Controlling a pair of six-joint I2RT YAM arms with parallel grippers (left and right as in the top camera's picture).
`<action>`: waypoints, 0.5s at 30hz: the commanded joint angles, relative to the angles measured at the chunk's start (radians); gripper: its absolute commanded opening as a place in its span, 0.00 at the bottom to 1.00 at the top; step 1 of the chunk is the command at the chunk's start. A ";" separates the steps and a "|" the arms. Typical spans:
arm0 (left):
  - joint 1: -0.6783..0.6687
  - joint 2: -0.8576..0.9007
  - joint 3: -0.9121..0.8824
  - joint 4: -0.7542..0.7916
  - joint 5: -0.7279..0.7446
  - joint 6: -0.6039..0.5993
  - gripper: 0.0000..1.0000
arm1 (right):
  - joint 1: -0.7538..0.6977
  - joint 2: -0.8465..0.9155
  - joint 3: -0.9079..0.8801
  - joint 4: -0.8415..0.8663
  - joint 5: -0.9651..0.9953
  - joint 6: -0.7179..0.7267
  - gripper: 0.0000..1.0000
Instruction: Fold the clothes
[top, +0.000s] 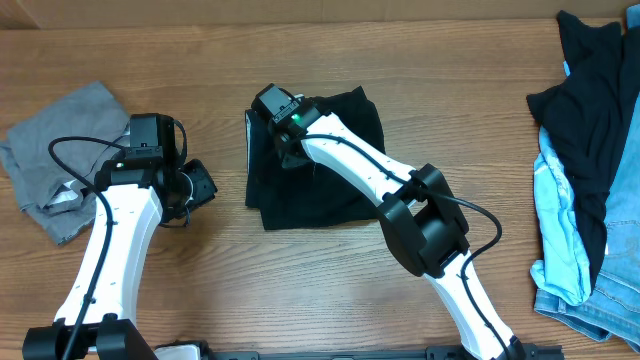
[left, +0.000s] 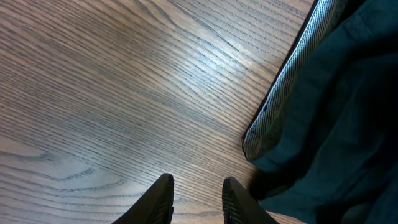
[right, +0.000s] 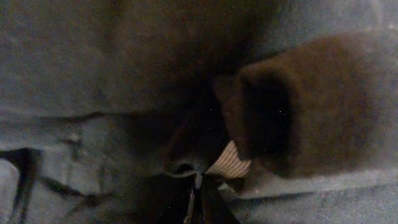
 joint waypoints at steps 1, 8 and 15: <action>0.003 -0.018 0.007 0.002 0.007 0.023 0.31 | 0.003 -0.021 0.063 -0.089 0.039 -0.002 0.04; 0.003 -0.018 0.007 0.008 0.007 0.024 0.30 | 0.017 -0.090 0.425 -0.267 -0.069 -0.083 0.04; 0.003 -0.018 0.007 0.015 0.008 0.026 0.30 | 0.102 -0.083 0.368 -0.183 -0.320 -0.117 0.04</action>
